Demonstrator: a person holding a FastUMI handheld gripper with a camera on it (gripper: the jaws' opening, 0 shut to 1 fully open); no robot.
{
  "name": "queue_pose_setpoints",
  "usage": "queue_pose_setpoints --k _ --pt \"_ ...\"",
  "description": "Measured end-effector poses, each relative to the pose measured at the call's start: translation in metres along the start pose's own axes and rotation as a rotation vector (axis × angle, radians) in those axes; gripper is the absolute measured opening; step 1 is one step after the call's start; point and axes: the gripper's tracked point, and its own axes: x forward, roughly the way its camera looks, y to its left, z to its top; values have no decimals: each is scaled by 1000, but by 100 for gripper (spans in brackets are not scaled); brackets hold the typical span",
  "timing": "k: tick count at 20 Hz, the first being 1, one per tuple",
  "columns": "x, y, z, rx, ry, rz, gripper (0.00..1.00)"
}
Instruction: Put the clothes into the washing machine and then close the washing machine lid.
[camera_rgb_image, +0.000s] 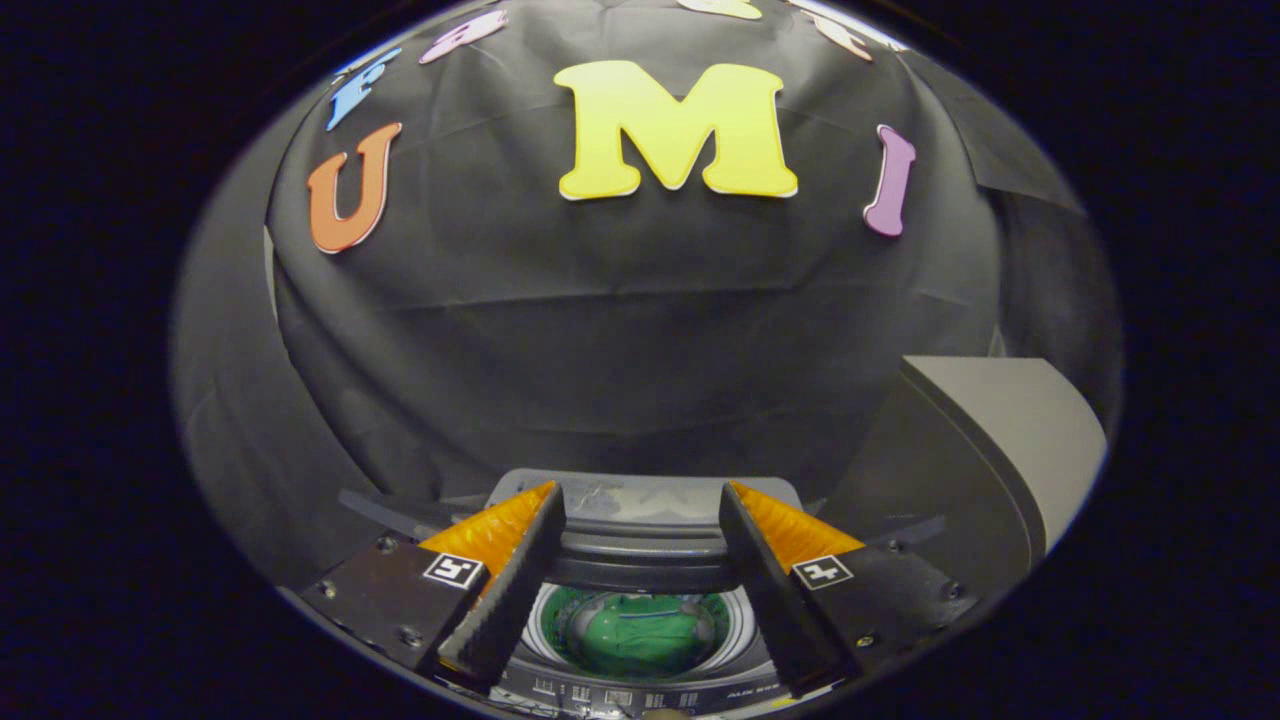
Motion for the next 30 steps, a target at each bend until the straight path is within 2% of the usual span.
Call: queue_pose_setpoints --k 2,5,7,9,15,20,25,30 --pt "1 -3 -46 -38 138 -3 100" --pt "-4 -5 -106 -46 258 -8 100" --pt "4 -7 -119 -59 294 -4 100" --pt "6 -1 -111 -68 294 6 100" --pt "-11 -7 -80 -75 189 19 99" --pt "-54 -15 -50 -59 75 55 100" --pt "-130 -36 -24 -100 -80 95 100" --pt "-207 -96 -25 -65 -175 98 100"
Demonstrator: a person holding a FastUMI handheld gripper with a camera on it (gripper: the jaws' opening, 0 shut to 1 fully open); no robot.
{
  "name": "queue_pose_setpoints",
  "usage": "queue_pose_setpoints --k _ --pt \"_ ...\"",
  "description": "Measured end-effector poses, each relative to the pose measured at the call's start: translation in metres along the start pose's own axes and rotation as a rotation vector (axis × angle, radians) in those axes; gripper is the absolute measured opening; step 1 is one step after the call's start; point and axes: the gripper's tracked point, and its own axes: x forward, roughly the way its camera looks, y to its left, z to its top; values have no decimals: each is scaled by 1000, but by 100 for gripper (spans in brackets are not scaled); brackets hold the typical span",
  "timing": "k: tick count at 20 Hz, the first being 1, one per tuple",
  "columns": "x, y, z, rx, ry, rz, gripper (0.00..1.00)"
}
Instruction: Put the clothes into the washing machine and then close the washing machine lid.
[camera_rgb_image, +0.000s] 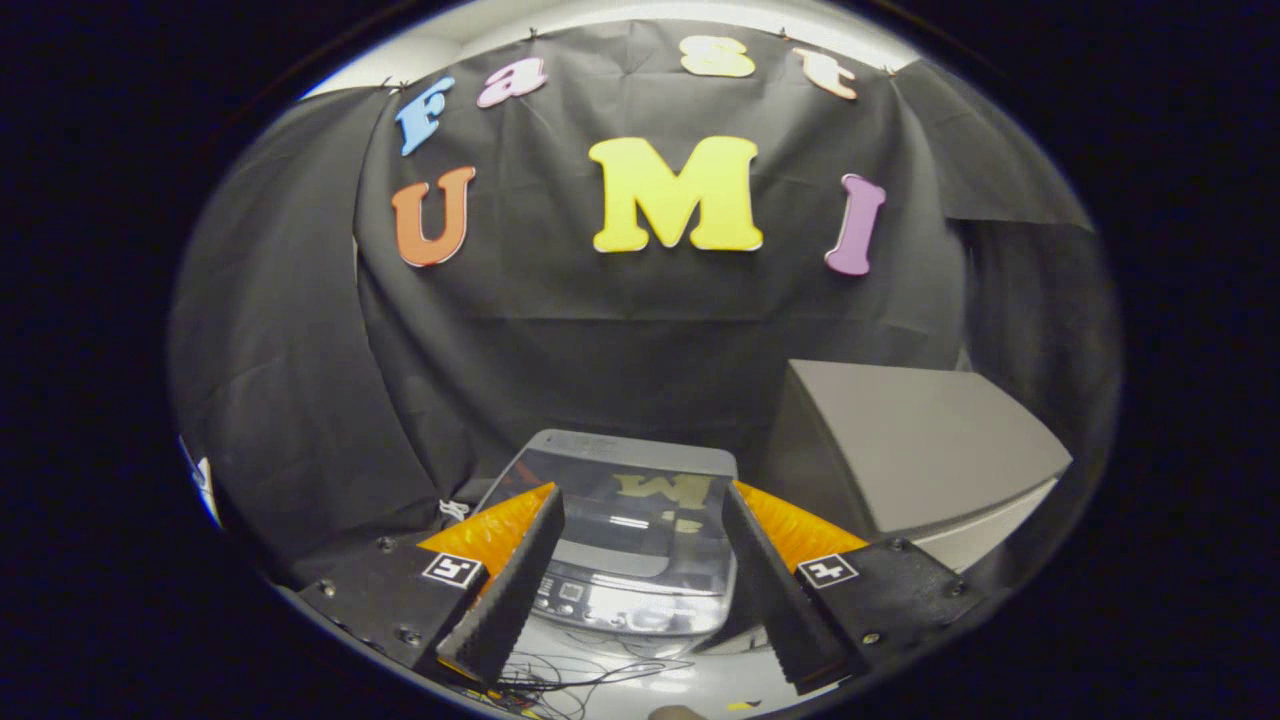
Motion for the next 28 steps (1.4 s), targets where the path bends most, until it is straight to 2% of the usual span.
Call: queue_pose_setpoints --k 8,15,21,28 --pt "-124 -117 -26 66 -98 -91 100" --pt "-245 -195 -78 65 -132 -161 100" --pt "-338 -238 -149 82 -122 -175 99" --pt "-416 -263 -216 98 -85 -179 99"
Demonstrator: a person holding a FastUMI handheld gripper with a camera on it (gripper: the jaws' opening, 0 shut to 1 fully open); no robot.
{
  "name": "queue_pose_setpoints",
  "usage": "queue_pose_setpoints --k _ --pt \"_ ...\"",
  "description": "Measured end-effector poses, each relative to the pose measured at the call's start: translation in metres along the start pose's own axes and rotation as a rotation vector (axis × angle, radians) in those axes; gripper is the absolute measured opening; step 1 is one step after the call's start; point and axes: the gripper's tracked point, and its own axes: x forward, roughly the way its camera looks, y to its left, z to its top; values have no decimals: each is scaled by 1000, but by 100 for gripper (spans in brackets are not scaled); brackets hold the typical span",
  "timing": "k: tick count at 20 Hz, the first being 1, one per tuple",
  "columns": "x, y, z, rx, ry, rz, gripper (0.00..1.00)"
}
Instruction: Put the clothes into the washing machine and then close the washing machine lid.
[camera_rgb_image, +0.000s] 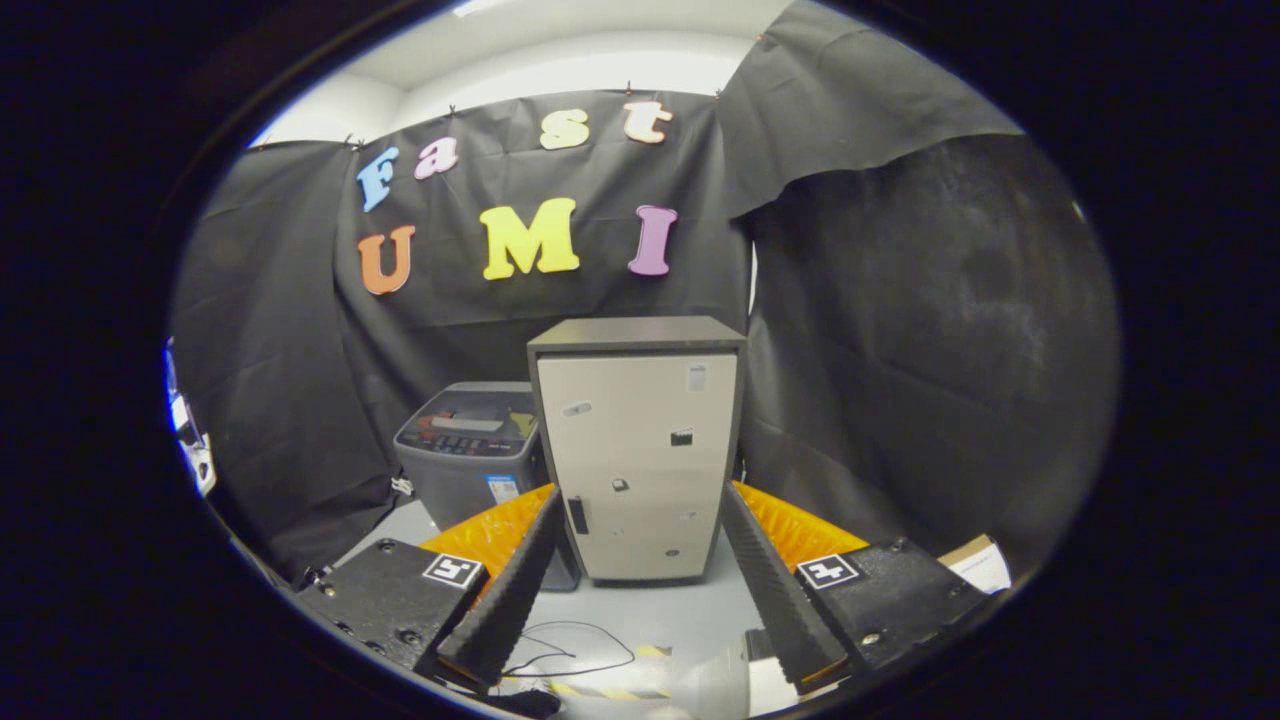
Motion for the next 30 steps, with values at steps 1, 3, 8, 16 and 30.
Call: queue_pose_setpoints --k 1,3,8,16,30 --pt "-10 -5 -2 -6 -1 -3 99" --pt "-20 -13 -2 -4 3 -9 99" --pt "-35 -19 7 2 -20 -18 99" --pt "-43 -22 9 -2 -20 -31 99" --pt "-44 -15 11 -14 -7 -25 100"
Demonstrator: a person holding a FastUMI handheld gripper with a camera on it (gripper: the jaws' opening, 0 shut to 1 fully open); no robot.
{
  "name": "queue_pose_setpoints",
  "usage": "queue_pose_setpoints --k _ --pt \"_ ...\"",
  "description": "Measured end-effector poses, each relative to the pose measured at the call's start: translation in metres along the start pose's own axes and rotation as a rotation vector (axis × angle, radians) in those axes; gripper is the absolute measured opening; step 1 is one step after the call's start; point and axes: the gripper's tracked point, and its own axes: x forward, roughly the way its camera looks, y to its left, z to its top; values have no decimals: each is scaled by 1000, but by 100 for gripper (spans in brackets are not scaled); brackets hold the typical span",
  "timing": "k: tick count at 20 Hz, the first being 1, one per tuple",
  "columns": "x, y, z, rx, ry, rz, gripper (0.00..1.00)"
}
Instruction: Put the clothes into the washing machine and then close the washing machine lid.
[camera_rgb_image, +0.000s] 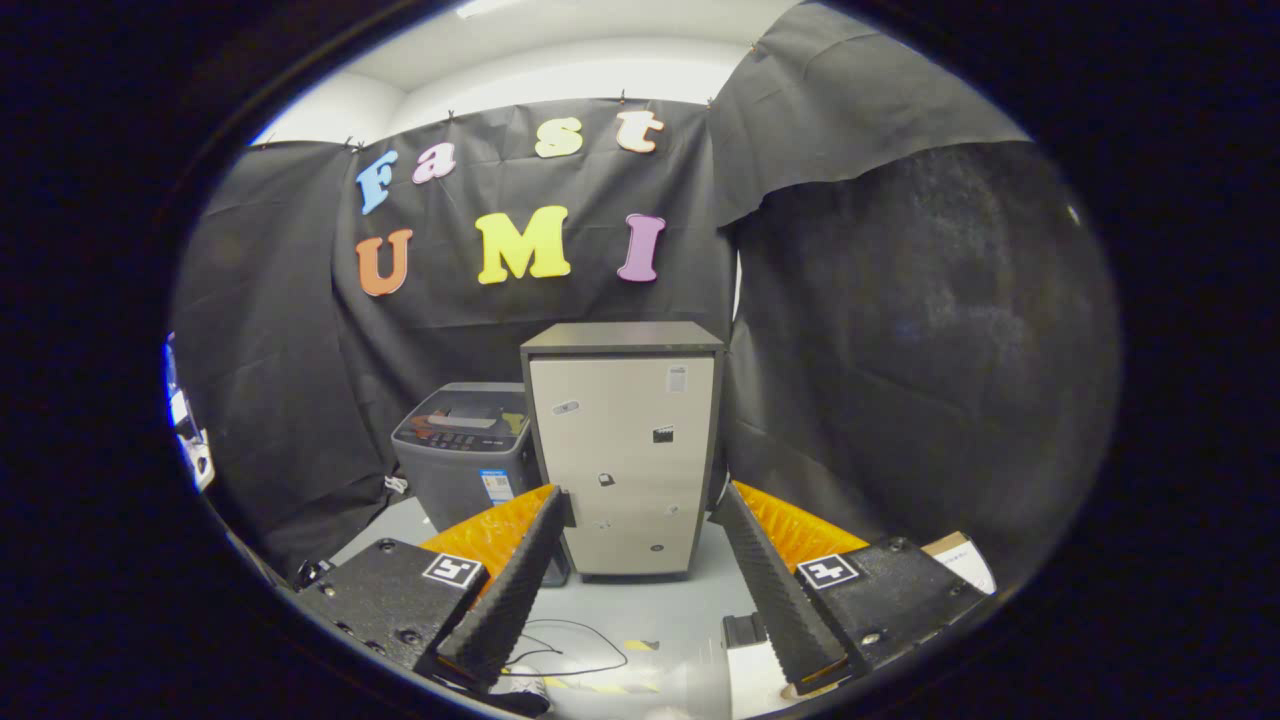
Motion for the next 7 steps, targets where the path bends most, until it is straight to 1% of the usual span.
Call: queue_pose_setpoints --k 7 --pt "-1 -1 6 -9 -7 10 99"
